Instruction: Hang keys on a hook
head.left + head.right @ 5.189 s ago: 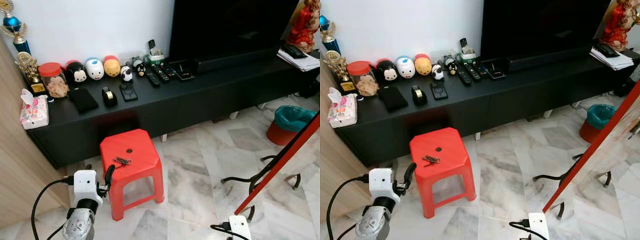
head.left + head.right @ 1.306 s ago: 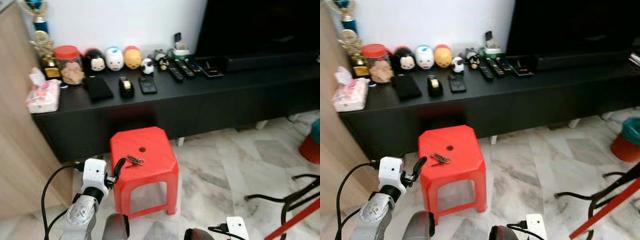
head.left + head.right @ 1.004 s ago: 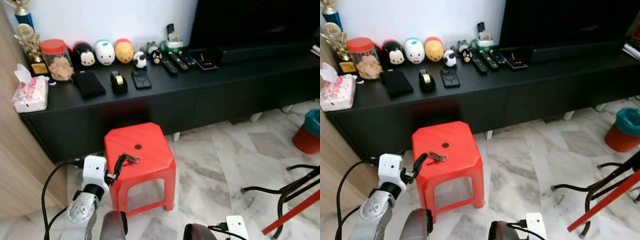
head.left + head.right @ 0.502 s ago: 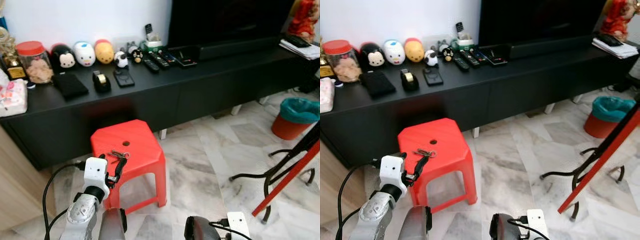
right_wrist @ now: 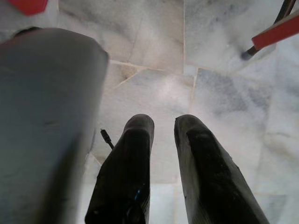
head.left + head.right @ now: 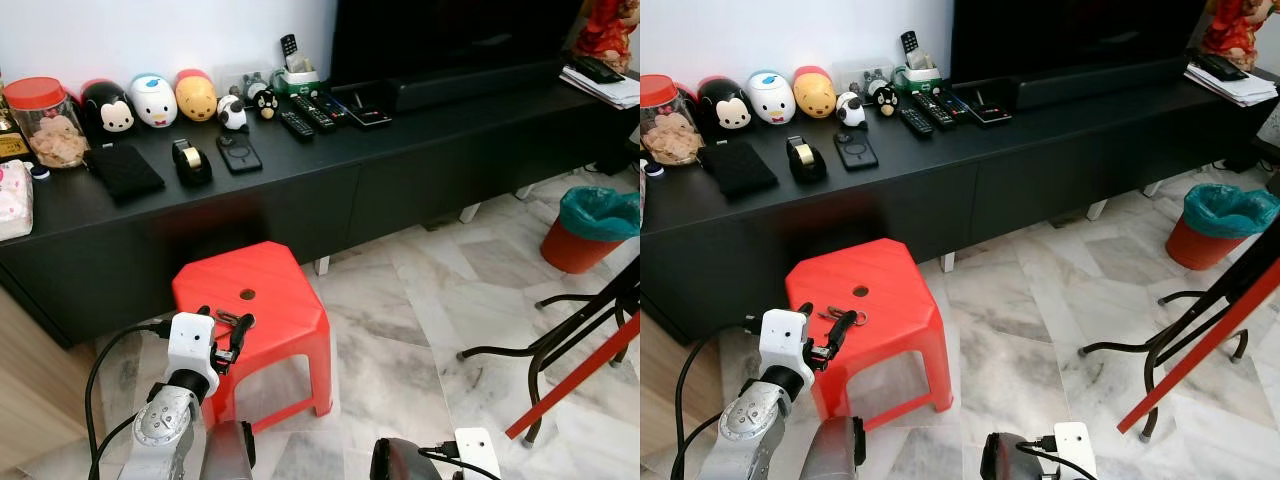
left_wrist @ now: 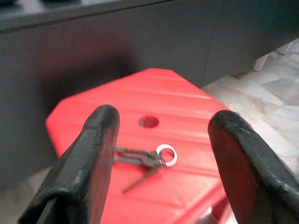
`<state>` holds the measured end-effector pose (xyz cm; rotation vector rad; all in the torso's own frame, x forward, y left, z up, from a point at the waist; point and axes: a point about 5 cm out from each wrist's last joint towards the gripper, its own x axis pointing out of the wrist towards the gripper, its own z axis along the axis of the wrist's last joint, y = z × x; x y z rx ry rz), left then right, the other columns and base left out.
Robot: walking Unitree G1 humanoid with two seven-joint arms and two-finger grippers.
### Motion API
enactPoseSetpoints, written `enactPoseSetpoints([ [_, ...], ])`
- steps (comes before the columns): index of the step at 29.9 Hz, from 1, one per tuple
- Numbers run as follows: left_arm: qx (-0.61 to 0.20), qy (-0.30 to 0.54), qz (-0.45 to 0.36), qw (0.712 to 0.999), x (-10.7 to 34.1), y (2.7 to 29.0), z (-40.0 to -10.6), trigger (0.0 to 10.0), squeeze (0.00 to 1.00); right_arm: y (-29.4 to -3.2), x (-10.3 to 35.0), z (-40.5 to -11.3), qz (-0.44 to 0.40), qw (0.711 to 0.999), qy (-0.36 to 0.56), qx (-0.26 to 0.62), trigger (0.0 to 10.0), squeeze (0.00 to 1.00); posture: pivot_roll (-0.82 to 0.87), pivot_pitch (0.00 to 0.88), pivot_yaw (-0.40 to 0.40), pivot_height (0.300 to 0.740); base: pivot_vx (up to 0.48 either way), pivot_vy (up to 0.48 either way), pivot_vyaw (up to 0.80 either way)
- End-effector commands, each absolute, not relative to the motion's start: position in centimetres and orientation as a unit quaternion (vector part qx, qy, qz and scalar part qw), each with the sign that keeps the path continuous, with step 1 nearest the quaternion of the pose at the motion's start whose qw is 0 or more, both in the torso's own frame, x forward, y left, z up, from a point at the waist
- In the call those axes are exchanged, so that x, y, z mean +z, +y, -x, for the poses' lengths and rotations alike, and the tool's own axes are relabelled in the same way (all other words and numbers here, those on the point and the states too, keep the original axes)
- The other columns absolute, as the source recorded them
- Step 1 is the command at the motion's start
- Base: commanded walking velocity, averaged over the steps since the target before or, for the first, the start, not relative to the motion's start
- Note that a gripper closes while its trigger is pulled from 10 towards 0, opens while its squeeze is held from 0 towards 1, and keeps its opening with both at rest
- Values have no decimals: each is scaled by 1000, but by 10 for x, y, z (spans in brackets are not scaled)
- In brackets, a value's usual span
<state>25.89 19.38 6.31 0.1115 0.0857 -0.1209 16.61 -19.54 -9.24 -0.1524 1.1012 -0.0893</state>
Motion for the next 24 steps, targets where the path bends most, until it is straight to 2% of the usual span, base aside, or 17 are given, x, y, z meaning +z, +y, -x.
enactPoseSetpoints([
  [1, -72, 49, -58, 995, 62, 187, -262, 10000, 0, -200, -95, -159, 75, 841, 534, -45, 10000, 0, 65, 44, -111, 582, 296, 0, 0],
  [5, -71, 50, -60, 994, 62, 187, -262, 10000, 0, -199, -95, -159, 71, 842, 533, -43, 10000, 0, 65, 45, -111, 567, 296, 0, 0],
  [17, -70, 53, -64, 994, 61, 187, -263, 10000, 0, -198, -95, -160, 78, 845, 528, -31, 10000, 0, 65, 47, -111, 567, 299, 0, 0],
  [24, -70, 54, -65, 994, 61, 187, -263, 10000, 0, -196, -95, -160, 79, 845, 529, -25, 10000, 0, 66, 48, -111, 567, 297, 0, 800],
])
